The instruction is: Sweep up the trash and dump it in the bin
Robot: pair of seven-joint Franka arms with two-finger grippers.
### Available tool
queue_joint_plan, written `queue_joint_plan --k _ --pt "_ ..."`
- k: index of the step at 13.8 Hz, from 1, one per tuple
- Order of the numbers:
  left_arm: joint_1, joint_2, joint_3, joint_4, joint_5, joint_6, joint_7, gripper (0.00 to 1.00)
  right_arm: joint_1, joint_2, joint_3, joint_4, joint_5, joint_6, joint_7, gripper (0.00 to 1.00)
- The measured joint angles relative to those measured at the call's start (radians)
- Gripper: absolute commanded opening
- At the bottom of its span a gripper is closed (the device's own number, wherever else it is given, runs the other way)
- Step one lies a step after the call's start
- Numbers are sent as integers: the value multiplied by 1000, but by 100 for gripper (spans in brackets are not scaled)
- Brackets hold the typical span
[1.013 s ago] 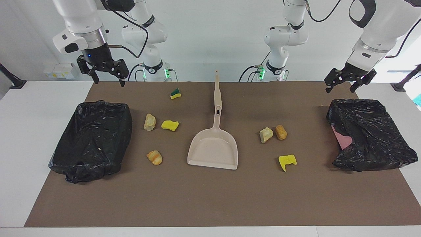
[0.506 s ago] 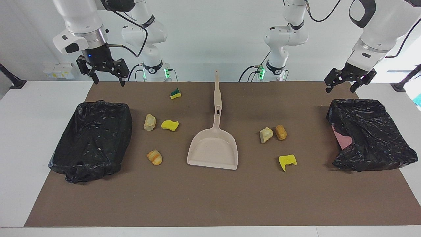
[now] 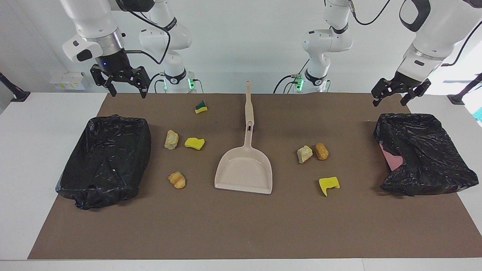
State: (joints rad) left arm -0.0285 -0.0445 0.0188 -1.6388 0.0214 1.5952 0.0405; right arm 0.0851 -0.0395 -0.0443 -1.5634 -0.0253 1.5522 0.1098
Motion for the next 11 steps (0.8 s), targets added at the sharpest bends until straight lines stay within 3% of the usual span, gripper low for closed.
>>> queue_joint_plan --k 11 --pt "-7 0 -14 0 -1 6 4 100 0 0 0 0 1 0 0 100"
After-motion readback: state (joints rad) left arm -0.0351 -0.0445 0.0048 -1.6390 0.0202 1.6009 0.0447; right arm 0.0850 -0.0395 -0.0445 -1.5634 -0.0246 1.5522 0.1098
